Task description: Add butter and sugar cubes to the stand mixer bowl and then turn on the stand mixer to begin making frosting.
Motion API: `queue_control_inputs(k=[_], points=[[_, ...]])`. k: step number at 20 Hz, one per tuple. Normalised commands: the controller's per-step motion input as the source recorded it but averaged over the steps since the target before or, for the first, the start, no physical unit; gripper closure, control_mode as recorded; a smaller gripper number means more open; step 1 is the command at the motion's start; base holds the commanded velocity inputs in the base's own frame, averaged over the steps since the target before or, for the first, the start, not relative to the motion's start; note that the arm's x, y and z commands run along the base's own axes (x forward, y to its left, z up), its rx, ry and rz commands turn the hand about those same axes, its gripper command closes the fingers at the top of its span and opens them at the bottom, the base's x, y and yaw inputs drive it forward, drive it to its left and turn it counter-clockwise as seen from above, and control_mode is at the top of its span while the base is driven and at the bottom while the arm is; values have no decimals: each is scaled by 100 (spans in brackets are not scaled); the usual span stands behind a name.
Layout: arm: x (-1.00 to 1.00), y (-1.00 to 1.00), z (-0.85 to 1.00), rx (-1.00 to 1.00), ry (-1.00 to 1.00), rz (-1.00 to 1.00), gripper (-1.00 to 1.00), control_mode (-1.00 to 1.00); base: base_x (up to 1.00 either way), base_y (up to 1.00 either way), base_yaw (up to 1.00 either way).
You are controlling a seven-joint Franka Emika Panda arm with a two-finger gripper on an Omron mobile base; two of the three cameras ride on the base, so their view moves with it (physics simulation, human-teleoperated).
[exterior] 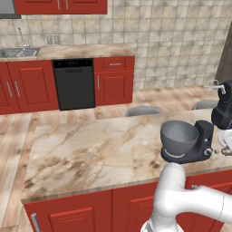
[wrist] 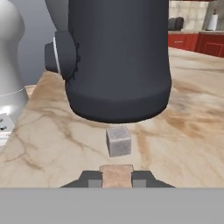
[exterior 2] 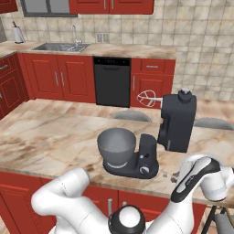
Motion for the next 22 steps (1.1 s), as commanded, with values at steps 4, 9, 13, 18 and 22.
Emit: queue_control_inputs(k=[4, 9, 13, 18, 22], points=[[-6, 0, -9, 0, 0, 0, 100, -100, 0, 0, 0], [-65, 0, 16, -6, -13, -6, 100, -100, 0, 0, 0], [-76, 1, 41, -11, -16, -7, 100, -100, 0, 0, 0], [-71, 22, 58, -16, -15, -7, 100, -100, 0, 0, 0], [-58, 61, 68, -18, -10, -7, 100, -100, 0, 0, 0]])
